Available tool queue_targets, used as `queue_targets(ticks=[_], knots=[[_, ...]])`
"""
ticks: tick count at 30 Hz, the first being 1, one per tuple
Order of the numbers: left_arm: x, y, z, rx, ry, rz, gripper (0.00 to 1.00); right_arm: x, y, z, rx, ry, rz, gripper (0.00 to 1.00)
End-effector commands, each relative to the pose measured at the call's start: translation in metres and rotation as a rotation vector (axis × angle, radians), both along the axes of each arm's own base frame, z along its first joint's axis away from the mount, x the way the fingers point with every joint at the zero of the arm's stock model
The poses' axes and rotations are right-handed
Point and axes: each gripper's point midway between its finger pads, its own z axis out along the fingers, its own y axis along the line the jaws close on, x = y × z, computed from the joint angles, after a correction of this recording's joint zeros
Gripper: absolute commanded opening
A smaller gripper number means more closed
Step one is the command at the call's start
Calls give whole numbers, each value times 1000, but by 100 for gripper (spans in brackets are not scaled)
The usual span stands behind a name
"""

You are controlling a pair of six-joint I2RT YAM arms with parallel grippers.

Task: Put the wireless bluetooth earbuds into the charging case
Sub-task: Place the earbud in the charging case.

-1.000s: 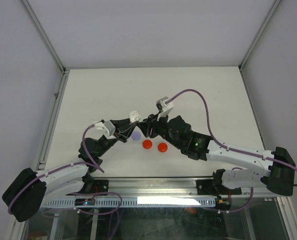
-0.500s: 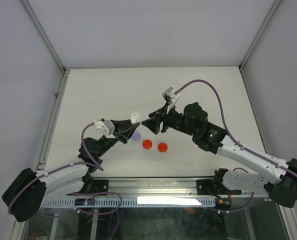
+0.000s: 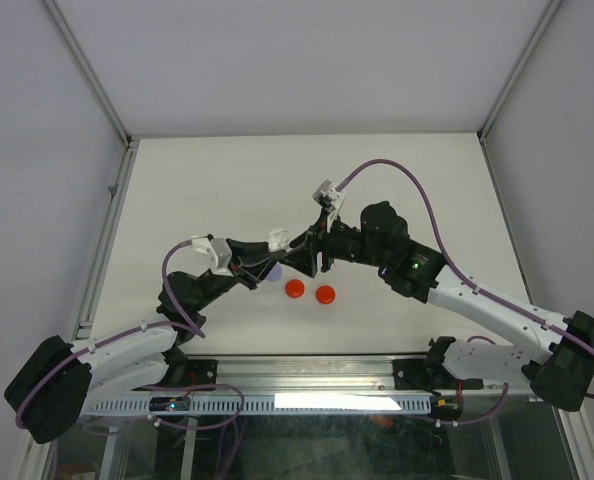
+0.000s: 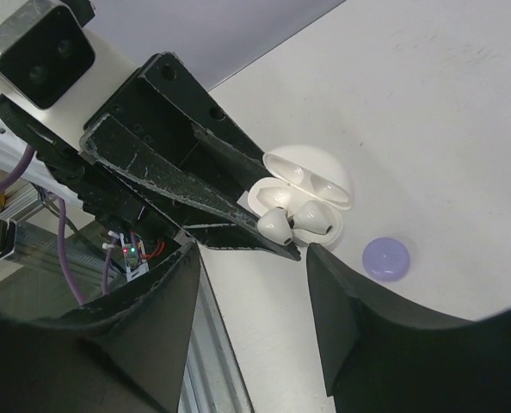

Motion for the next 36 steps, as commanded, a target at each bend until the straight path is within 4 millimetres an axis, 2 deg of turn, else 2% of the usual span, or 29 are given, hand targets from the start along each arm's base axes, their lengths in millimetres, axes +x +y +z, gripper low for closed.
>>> queue_targets(ticks=[1, 18, 36], knots=[[-12, -8, 26, -52, -42, -77, 0, 0, 3, 39, 90, -53, 21, 55], [-8, -12, 24, -49, -14, -83, 0, -15, 9, 48, 121, -39, 112, 52], [-4, -18, 16, 27, -13, -84, 0, -11, 16, 51, 144, -17, 113, 54]])
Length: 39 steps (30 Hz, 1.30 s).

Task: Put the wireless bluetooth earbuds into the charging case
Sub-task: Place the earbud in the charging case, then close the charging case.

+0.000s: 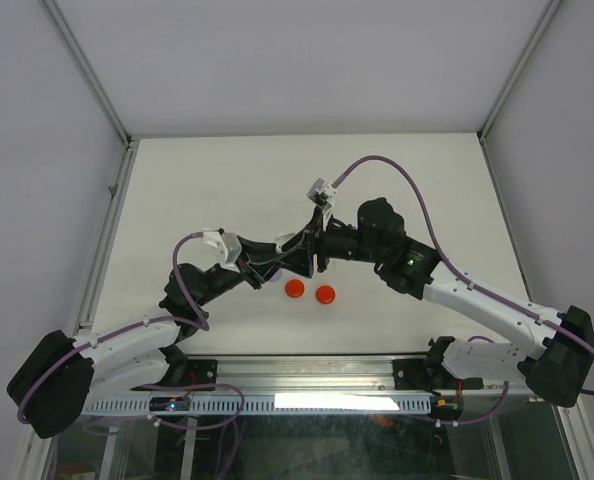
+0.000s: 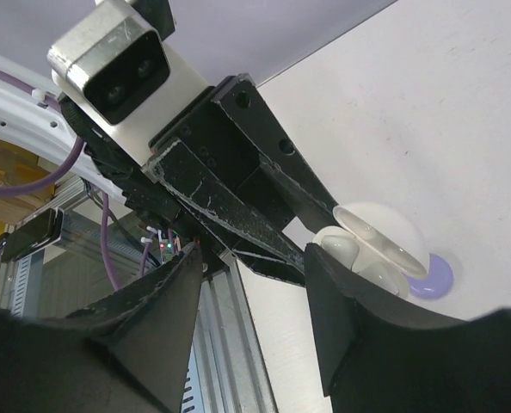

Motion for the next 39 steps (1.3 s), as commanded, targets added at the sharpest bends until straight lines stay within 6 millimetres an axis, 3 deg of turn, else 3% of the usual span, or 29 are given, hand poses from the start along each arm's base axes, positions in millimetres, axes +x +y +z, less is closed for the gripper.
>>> queue_targets(ticks=[1, 8, 15, 19, 27, 39], knots=[[-3, -4, 22, -17, -64, -16, 0, 0, 4, 42, 95, -60, 18, 54], [-3, 2, 8, -16, -2, 5, 0, 6, -7, 41, 32, -100, 20, 58], [-31, -4, -1, -6, -6, -135, 0, 18, -20, 25, -13, -58, 87, 65], [-37, -5, 4, -14, -26, -165, 0, 10, -16, 19, -9, -45, 163, 71], [-41, -9, 11, -30, -47, -206, 0, -5, -9, 4, 1, 30, 278, 70], [-22, -6, -5, -22, 77, -118, 0, -28, -20, 3, -11, 12, 388, 66]])
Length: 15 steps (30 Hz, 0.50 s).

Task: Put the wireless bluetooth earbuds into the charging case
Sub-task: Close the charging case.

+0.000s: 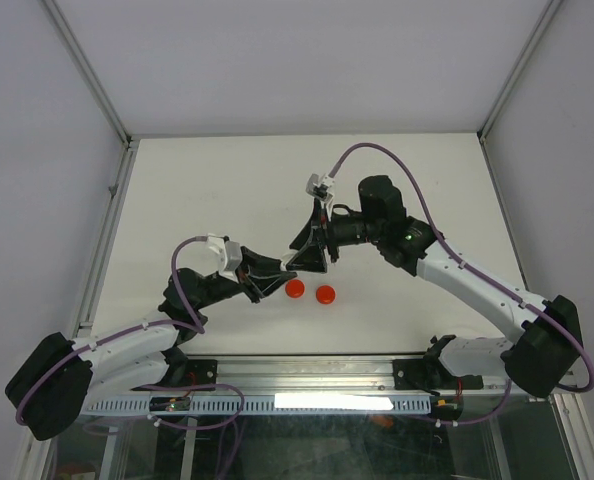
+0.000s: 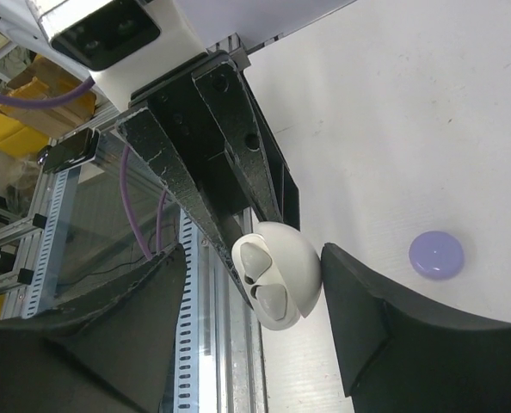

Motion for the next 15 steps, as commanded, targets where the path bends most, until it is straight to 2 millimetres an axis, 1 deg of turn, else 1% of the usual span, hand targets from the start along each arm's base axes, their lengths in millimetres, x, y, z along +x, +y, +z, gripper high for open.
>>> queue_targets(ticks=[1, 7, 8, 12, 15], knots=[[14, 2, 4, -20, 54, 66, 0, -33, -6, 17, 45, -19, 141, 66], [16, 1, -7, -13, 121, 66, 0, -33, -11, 14, 31, -44, 122, 66], [16, 1, -9, -14, 137, 66, 0, -26, -14, 13, 26, -48, 97, 66], [18, 2, -17, -25, 204, 84, 0, -19, -19, 7, -6, -67, 49, 66], [22, 7, -29, -30, 301, 122, 0, -5, -25, 2, -37, -102, -58, 68]])
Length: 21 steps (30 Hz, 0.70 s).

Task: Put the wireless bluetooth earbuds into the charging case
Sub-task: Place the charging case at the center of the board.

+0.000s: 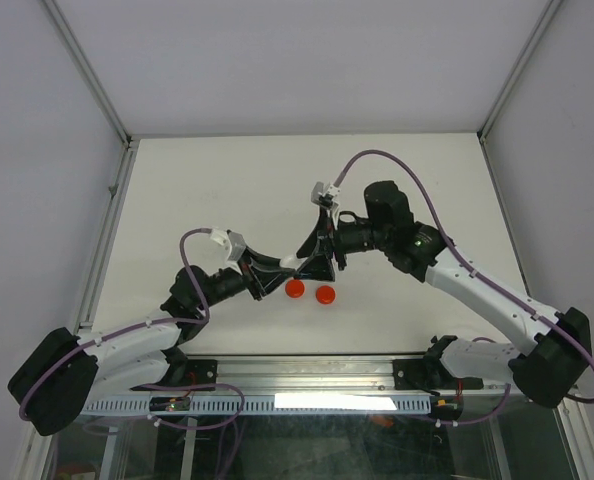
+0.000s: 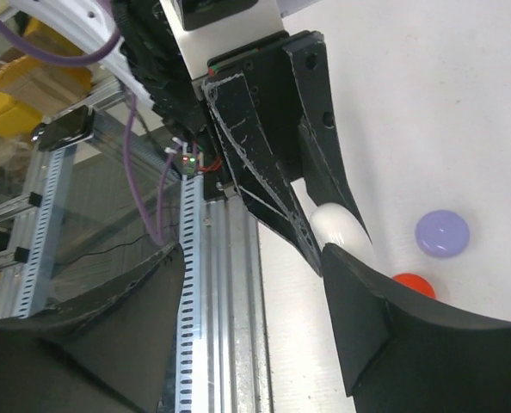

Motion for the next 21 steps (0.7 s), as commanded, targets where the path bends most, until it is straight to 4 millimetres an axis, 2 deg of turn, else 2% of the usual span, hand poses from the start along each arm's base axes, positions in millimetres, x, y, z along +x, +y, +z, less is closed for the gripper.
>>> queue_targets(ticks=[1, 7, 11, 16, 21], knots=[[12, 9, -10, -49, 155, 94, 2, 17, -13, 2, -20, -91, -144, 69], [16, 21, -56, -25, 453, 203, 3, 58, -41, -15, -95, -154, -465, 71], [14, 33, -89, 16, 650, 288, 4, 75, -64, -23, -123, -189, -634, 72], [9, 43, -119, 57, 821, 367, 6, 88, -88, -32, -153, -205, -792, 73], [9, 45, -143, 111, 907, 408, 8, 90, -94, -34, -173, -201, -822, 72]])
